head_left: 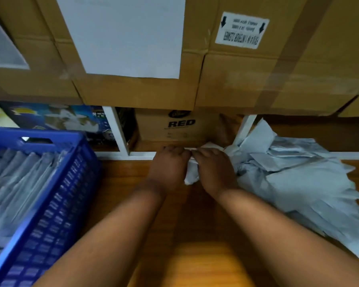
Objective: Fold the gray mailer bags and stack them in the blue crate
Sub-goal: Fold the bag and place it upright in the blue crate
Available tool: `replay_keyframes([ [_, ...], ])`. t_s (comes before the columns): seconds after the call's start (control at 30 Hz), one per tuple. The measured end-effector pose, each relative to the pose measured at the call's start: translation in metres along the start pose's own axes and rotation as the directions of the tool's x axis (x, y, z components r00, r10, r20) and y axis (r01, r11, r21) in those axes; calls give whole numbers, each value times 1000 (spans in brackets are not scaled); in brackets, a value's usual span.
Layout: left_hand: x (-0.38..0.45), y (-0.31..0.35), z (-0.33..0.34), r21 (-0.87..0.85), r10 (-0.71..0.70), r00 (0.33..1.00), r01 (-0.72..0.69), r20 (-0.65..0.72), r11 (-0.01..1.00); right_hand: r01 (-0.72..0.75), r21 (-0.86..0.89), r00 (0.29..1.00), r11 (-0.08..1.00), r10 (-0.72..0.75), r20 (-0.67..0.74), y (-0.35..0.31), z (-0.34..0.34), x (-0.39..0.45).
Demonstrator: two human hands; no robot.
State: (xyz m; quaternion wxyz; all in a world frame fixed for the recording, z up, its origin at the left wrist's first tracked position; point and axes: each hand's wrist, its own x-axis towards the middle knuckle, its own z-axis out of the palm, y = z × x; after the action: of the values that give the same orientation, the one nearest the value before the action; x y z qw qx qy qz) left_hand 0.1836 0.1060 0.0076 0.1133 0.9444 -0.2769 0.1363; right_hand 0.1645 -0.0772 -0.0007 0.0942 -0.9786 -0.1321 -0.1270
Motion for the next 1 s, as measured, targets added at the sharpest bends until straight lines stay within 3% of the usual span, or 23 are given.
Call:
replay_keyframes([
  [0.2,-110,83,-3,57,-75,993,69,97,996,105,77,993,991,-109,53,-11,-24,-133],
  [0.4,-204,144,6,-189,-58,964,110,261,976,78,236,958,969,-138,251,4,-31,-248],
  [0.57,-259,190,13,-41,16,964,-5,264,999,251,164,932,954,-284,227,13,-27,-316],
  [0.83,-334,234,34,82,-133,928,111,347,990,224,111,934,968,-246,261,11,-19,-390],
  [1.0,-321,225,17,131,-187,951,158,245,979,165,82,968,983,-178,179,-8,-33,-374],
])
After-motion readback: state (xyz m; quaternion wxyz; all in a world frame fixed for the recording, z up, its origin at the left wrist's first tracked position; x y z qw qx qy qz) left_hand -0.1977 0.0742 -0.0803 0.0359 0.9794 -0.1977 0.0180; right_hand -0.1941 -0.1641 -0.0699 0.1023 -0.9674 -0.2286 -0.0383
